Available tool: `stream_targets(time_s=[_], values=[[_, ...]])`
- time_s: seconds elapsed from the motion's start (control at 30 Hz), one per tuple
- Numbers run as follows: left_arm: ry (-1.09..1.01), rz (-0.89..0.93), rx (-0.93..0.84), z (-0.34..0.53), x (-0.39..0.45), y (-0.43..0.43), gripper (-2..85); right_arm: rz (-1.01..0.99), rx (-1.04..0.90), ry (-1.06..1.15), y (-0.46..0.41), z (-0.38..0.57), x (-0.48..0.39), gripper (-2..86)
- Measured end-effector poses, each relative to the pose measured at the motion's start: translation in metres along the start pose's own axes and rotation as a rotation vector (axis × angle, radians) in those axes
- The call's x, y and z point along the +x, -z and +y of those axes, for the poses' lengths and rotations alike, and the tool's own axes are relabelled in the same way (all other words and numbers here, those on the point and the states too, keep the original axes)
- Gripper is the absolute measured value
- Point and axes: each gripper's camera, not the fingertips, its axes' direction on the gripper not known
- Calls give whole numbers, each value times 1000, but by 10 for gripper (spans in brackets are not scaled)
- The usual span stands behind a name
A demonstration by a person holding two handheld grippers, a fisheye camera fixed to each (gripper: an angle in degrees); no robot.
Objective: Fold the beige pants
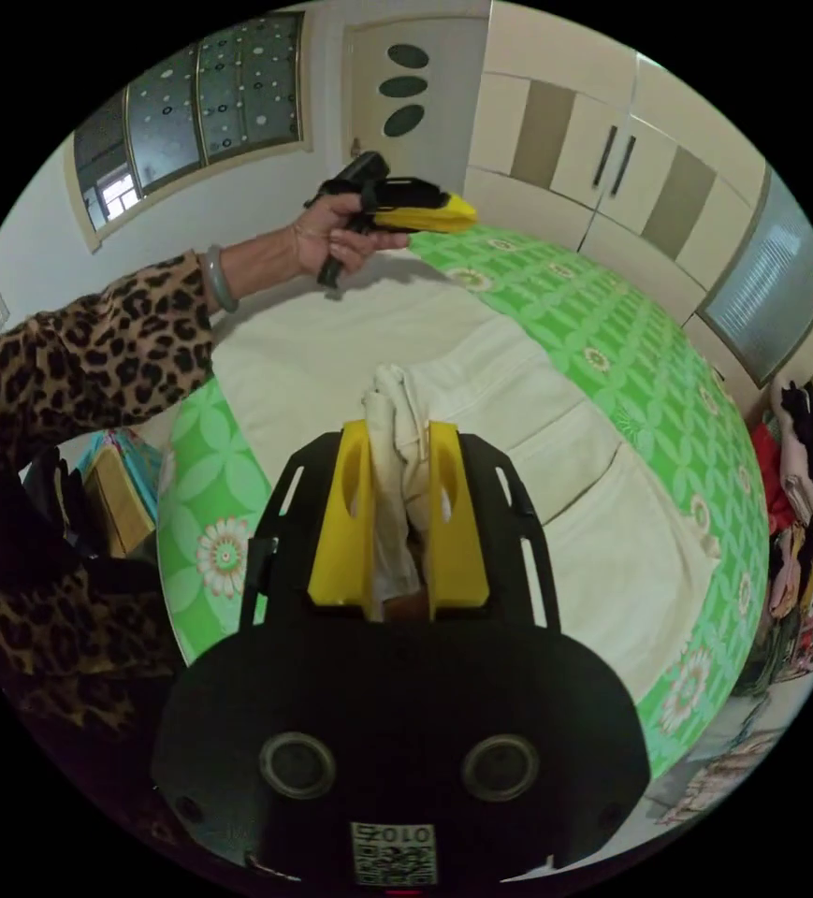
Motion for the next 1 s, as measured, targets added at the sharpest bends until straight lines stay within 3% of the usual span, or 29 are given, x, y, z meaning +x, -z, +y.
stream_targets(time_s=[0.17,0.23,0.3,0.4,0.47,0.6,0.67,0.7,0.73,0.87,1.0], values=[[-4,13,65,66,46,0,29,-236,38,-38,10,19,22,105],[-20,4,54,80,71,-15,29,-346,-76,-43,-8,33,29,42],[-38,6,28,91,98,-37,28,-312,-100,-176,-19,48,44,37],[-32,-43,-28,109,140,-83,22,-466,159,-280,4,95,66,30],[-26,-131,-92,122,168,-123,15,-582,289,-378,12,131,88,28],[20,-286,-168,136,197,-179,4,-568,417,-779,2,237,138,27],[90,-542,-207,144,200,-206,0,-562,369,-873,-16,271,147,26],[122,-601,-227,148,195,-211,0,-526,221,-896,-37,282,148,25],[182,-623,-300,157,184,-221,-1,-527,231,-851,-44,292,143,24],[232,-631,-288,178,200,-215,-2,-533,232,-841,-50,317,132,23],[187,-525,-194,198,252,-207,-2,-631,399,-750,-39,341,104,23]])
